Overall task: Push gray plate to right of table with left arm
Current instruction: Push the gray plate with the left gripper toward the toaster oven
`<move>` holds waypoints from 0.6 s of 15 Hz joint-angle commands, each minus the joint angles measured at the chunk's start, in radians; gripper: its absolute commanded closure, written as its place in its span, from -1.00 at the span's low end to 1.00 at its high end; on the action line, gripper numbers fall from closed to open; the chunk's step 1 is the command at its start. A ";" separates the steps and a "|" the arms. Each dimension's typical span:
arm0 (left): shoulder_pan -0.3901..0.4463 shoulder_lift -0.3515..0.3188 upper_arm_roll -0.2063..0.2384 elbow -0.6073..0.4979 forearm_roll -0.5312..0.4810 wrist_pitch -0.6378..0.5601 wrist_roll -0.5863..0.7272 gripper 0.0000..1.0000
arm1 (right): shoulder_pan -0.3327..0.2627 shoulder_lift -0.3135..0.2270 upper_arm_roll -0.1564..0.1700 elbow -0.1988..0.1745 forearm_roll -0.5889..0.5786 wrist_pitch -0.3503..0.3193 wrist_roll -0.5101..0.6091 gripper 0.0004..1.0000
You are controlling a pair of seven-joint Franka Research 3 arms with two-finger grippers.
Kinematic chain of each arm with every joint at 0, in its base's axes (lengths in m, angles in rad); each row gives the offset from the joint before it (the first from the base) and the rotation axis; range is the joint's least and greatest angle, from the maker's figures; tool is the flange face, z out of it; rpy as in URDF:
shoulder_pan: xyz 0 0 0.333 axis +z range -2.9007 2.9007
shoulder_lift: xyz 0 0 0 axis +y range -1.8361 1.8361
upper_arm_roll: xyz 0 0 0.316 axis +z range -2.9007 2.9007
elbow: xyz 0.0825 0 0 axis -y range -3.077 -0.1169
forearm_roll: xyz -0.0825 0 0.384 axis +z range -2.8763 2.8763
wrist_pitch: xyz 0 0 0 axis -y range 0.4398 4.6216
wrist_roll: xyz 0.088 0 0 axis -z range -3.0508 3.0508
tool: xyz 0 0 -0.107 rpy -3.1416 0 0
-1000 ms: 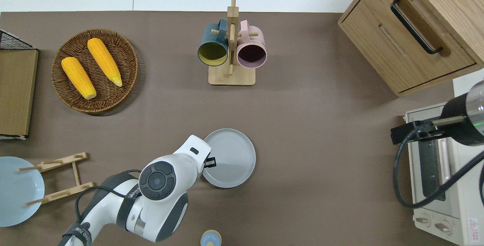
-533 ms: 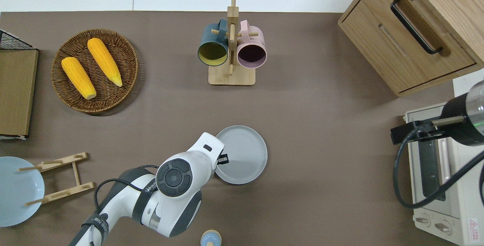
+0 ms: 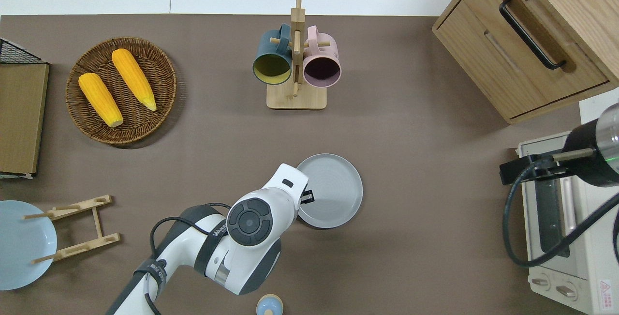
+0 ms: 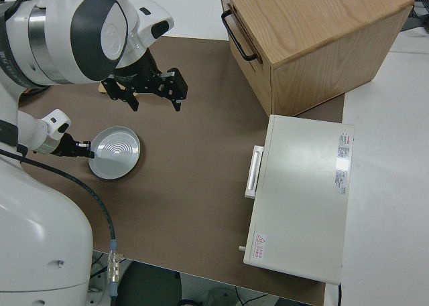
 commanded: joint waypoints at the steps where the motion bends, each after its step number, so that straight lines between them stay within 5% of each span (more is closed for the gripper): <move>1: -0.048 0.076 0.010 0.074 -0.001 0.017 -0.067 1.00 | -0.019 -0.002 0.016 0.009 0.004 -0.016 0.013 -0.97; 9: -0.136 0.116 0.011 0.149 0.015 0.015 -0.183 1.00 | -0.020 -0.002 0.016 0.009 0.004 -0.016 0.012 -0.97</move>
